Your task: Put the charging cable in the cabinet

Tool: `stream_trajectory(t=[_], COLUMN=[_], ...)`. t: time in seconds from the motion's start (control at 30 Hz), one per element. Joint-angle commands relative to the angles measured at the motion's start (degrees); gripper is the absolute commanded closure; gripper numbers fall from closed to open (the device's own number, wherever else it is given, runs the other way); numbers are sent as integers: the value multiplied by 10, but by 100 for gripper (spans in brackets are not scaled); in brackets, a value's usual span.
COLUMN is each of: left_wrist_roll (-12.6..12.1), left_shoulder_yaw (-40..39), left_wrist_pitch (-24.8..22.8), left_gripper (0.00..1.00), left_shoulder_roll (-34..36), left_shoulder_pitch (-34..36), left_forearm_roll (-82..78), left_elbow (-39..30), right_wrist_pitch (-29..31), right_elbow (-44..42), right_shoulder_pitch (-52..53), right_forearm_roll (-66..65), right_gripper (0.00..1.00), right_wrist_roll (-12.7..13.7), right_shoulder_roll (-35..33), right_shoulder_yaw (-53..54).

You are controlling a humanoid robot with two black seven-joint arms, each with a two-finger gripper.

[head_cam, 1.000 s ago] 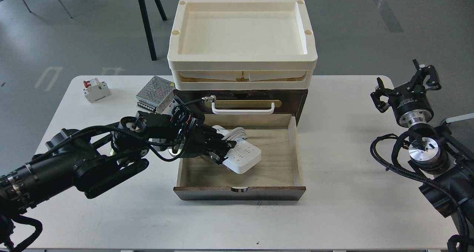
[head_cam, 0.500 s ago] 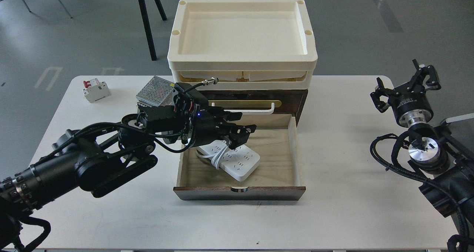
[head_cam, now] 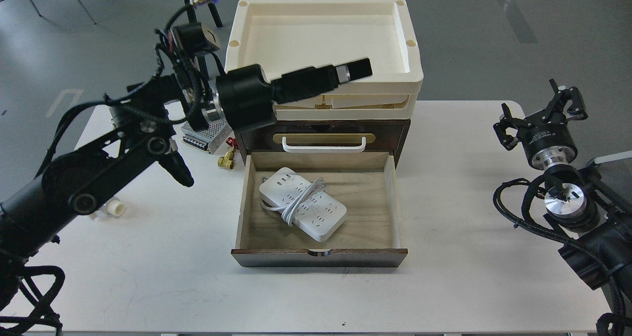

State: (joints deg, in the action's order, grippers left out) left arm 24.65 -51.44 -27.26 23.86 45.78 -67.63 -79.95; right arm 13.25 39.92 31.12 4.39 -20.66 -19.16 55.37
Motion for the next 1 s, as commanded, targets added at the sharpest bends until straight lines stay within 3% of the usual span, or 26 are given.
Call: stream_trajectory(t=[0.0,0.1,0.17,0.2,0.33,0.4,0.57,0.7,0.97], left_wrist_roll=[-83,-155,-185,-188,-185,-185,-184,-185,-185], left_shoulder_yaw=[-92,-135,-160,-165,-170,-170,-171,-170,-161], left_wrist_pitch=[-7,-7,-7,-7,-7,-7,-7,-7,-7], left_gripper=[0,0,0,0,0,0,0,0,0], left_shoulder_roll=[20,26,36,39,48,51,58,42,-15], left_shoulder_pitch=[5,12,13,13,12,3,-51,-99,-160], left_forearm_roll=[174,294,360,387,529,599,737,814,821], left_elbow=[27,77,132,159,296,333,366,436,519], right_wrist_pitch=[0,0,2,2,0,0,1,0,5], right_elbow=[0,-1,1,1,1,1,-1,0,2], right_shoulder_pitch=[0,2,2,2,3,3,3,3,3], right_forearm_roll=[0,0,0,0,1,1,1,2,4], right_gripper=[0,0,0,0,0,0,0,0,0], right_wrist_roll=[0,1,3,4,5,5,4,4,2], right_shoulder_roll=[0,0,0,0,0,0,0,0,0], right_shoulder_yaw=[0,0,0,0,3,4,9,11,12])
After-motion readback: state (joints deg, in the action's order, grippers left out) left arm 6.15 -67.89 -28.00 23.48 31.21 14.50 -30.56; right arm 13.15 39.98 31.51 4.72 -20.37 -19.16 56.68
